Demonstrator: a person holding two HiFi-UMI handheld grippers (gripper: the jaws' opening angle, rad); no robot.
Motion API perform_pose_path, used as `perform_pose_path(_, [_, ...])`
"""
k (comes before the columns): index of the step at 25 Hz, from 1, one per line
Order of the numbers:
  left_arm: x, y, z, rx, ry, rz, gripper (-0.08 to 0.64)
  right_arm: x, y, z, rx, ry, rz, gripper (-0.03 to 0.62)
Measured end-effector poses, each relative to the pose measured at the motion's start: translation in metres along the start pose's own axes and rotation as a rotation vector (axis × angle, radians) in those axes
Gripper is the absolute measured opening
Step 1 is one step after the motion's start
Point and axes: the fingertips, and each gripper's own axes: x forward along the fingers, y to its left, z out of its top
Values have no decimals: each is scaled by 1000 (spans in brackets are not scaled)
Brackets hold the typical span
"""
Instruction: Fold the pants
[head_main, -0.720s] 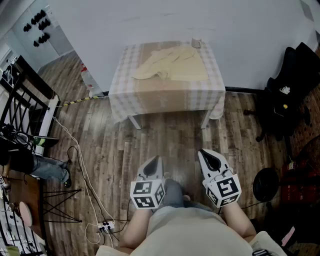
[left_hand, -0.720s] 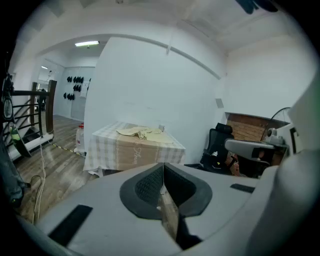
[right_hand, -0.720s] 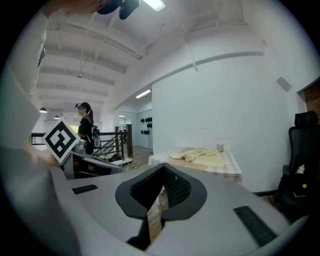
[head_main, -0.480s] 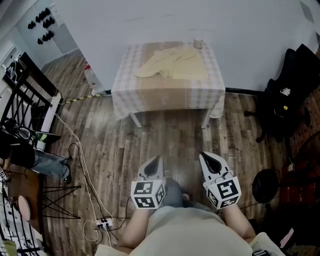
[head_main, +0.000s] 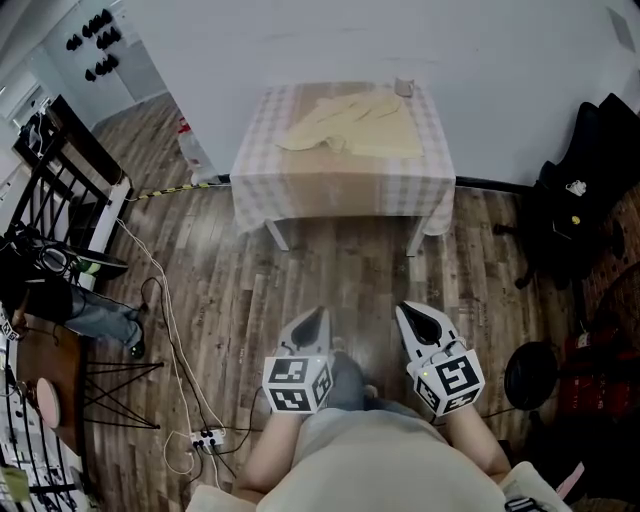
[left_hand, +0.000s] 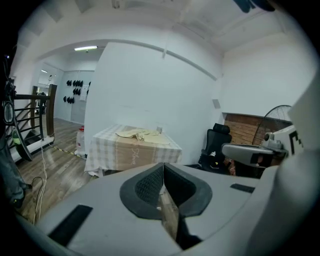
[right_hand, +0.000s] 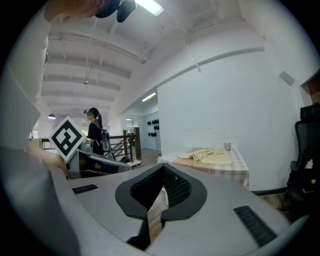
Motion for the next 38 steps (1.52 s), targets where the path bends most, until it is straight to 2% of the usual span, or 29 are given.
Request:
perform_pose_path(3, [5, 0, 3, -2, 0, -2, 6, 5, -2, 2, 36, -8, 14, 0])
perform_pose_path(10, [29, 4, 18, 8, -2, -15, 6, 30, -22, 5, 16, 13, -16, 2])
perform_pose_path(19, [80, 30, 54, 17, -9, -41, 6, 83, -50, 21, 15, 20, -43, 0])
perform_pose_path(25, [118, 62, 79, 20, -3, -57, 6, 131, -67, 34, 32, 22, -56, 0])
perform_pose_path(38, [178, 147, 122, 24, 20, -68, 6, 232, -75, 51, 22, 52, -81, 0])
